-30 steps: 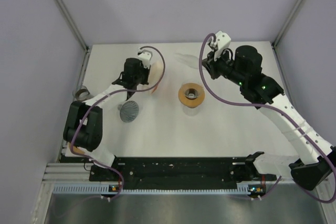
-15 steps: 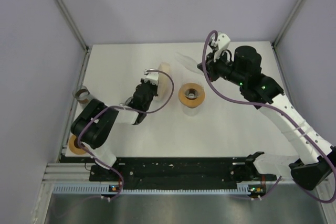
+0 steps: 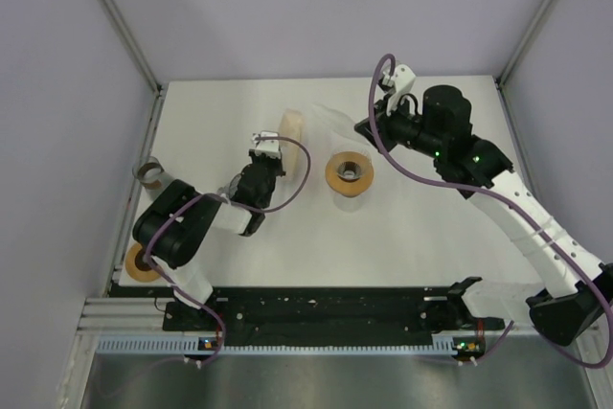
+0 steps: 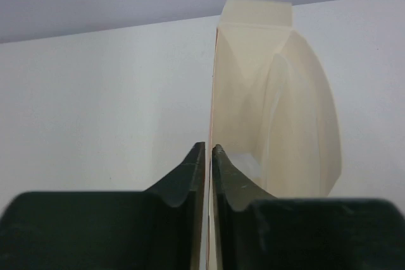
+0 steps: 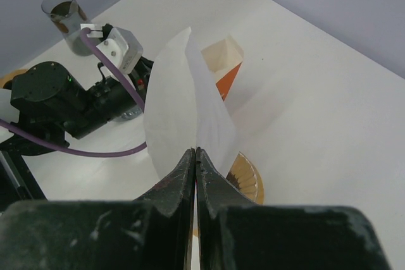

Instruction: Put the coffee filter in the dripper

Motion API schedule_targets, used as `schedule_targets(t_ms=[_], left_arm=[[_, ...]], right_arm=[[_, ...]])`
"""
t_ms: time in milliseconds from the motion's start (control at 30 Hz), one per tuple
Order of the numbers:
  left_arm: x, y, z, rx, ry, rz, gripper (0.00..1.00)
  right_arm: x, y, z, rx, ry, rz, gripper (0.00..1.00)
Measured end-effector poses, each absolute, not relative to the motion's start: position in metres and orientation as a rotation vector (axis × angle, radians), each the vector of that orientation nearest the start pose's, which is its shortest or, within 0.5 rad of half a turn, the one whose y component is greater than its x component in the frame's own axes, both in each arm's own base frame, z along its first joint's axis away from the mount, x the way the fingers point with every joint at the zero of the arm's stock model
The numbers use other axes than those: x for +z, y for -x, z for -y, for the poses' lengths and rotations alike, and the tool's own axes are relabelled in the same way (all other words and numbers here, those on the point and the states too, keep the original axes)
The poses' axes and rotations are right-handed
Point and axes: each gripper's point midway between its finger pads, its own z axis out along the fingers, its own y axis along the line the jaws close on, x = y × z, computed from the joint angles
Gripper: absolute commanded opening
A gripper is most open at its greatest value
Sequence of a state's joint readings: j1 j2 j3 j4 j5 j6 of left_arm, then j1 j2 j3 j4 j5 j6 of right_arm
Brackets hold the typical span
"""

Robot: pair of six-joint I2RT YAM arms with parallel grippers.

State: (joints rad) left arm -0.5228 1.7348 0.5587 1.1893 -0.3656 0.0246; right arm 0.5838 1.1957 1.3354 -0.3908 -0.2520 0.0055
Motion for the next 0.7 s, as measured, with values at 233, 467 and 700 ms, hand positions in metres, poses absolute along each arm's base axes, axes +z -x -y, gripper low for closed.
schedule_targets(t_ms=[233, 467, 700], left_arm=[[0.132, -0.422, 0.171, -0.123, -0.127, -1.56, 0.37], [0.117, -0.416, 0.17, -0.14, -0.1, -1.646, 0.4], [0.158, -0.413, 0.16, -0.108, -0.059, -1.649, 0.49]], right_arm=[[0.35, -0.295, -0.248, 0.646, 0.699, -1.733, 0.0], [0.35, -0.292, -0.246, 0.646, 0.7, -1.738, 0.0], [0.342, -0.292, -0.24, 0.62, 0.676, -1.785, 0.0]])
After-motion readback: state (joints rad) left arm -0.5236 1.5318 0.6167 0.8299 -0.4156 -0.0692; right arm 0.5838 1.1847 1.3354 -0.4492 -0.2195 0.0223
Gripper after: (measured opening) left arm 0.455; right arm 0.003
